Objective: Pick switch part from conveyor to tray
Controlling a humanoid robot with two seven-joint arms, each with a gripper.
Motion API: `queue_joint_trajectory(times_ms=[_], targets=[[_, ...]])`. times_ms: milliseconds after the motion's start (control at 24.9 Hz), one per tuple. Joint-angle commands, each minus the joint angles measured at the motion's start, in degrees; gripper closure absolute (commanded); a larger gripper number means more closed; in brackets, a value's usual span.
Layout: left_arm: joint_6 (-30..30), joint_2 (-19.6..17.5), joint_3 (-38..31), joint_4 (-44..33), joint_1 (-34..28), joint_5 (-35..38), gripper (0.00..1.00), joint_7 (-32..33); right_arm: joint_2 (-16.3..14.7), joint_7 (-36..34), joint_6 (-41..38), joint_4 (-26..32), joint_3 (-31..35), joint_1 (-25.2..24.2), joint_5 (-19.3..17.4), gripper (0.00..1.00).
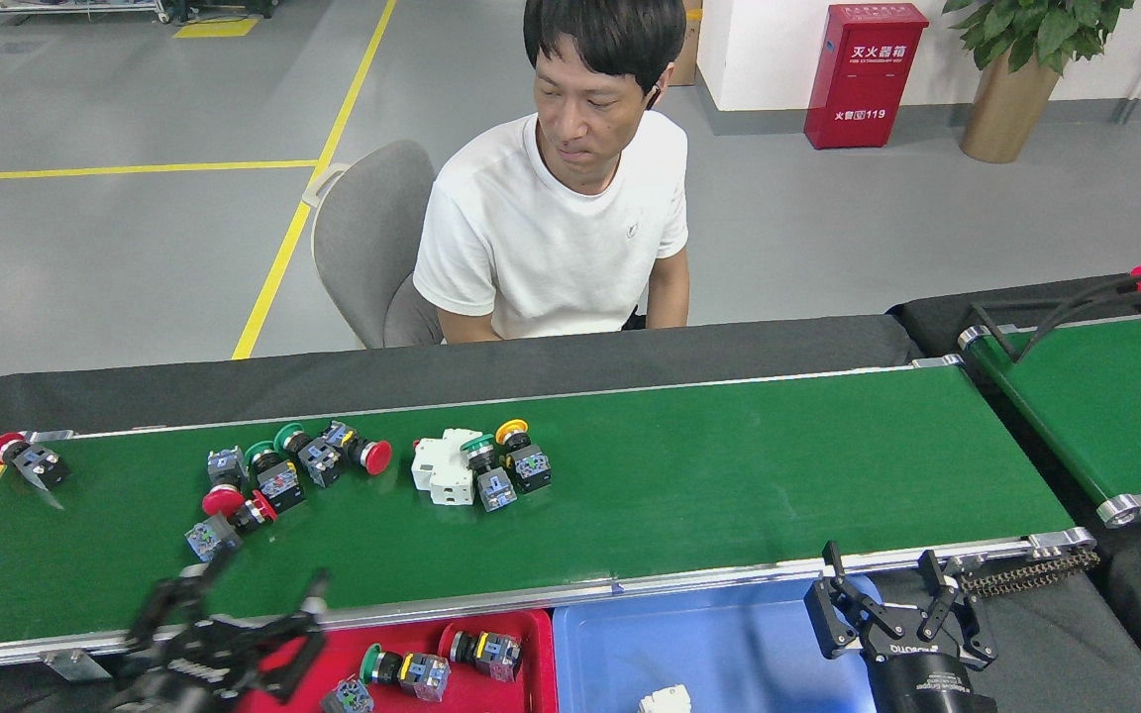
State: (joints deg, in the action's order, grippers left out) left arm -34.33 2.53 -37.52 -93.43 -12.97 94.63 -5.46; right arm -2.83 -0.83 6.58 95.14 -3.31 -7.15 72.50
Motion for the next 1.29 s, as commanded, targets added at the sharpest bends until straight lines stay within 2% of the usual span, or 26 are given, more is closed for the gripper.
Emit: queue_joint_trajectory(times_ms=[0, 201, 322, 523, 603, 925, 1045, 1166, 1246], targets=[[-0.47, -0.60, -2.38, 0.09, -2.15, -0.41, 0.00, -1.83, -0.51, -0.58, -1.14, 1.01, 0.06, 0.56, 0.09, 0.02], [-0.56, -2.01, -2.03, 0.27, -2.85, -2.17, 0.00, -1.83, -0.59, -0.58, -2.01, 1.01, -0.03, 0.73, 0.27, 0.02], [-0.91, -5.52, 1.04, 2.20, 0.31, -2.26, 0.00, -0.86, -0.59, -0.58, -2.01, 1.01, -0.30, 0.82, 0.44, 0.02], [-1.26, -14.66, 6.49, 15.48, 11.91, -5.86, 0.00, 2.30, -0.59, -0.58, -1.93, 1.01, -0.82, 0.91, 0.80, 0.02], [-1.62, -18.00, 8.95, 20.75, 14.73, -6.91, 0.00, 2.39, -0.51, -0.58, -1.93, 1.01, -0.82, 0.91, 0.97, 0.02], [-0.65, -23.27, 13.88, 40.61, 29.32, -6.48, 0.00, 3.62, -0.24, -0.75, -1.93, 0.75, -1.09, 1.17, 0.97, 0.02], [4.18, -24.94, 18.27, 50.28, 35.56, -6.39, 0.00, 3.62, -0.24, -0.75, -1.93, 0.48, -1.79, 1.35, 0.97, 0.02], [12.53, -26.17, 24.51, 61.53, 42.94, -6.74, 0.00, 2.83, -0.24, -0.75, -1.93, 0.40, -3.11, 1.88, 1.06, 0.02], [16.92, -26.17, 25.65, 67.06, 46.63, -7.00, 0.00, 1.34, -0.16, -0.75, -1.93, 0.40, -3.28, 2.32, 0.97, 0.02]])
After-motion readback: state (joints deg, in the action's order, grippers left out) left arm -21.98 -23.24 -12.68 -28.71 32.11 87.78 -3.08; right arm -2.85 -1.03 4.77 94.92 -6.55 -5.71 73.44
